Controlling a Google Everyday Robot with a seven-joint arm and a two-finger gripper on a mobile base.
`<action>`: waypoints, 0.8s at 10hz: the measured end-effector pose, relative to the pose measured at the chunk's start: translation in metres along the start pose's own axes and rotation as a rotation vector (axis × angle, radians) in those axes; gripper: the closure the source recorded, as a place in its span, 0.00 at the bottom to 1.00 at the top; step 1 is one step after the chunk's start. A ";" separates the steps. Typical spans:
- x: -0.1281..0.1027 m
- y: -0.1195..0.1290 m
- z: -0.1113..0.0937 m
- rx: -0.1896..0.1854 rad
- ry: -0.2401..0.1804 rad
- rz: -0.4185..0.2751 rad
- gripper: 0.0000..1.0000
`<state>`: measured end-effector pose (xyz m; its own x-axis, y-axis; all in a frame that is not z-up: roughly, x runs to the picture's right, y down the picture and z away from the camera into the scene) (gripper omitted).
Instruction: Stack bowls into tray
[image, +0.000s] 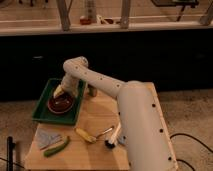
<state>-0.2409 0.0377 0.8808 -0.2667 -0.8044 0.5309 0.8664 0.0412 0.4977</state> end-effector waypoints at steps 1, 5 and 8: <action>0.001 -0.002 -0.003 -0.003 0.007 -0.001 0.25; 0.006 -0.011 -0.012 -0.005 0.034 -0.002 0.25; 0.010 -0.014 -0.017 -0.005 0.043 0.002 0.25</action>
<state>-0.2484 0.0191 0.8680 -0.2465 -0.8292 0.5017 0.8692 0.0398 0.4929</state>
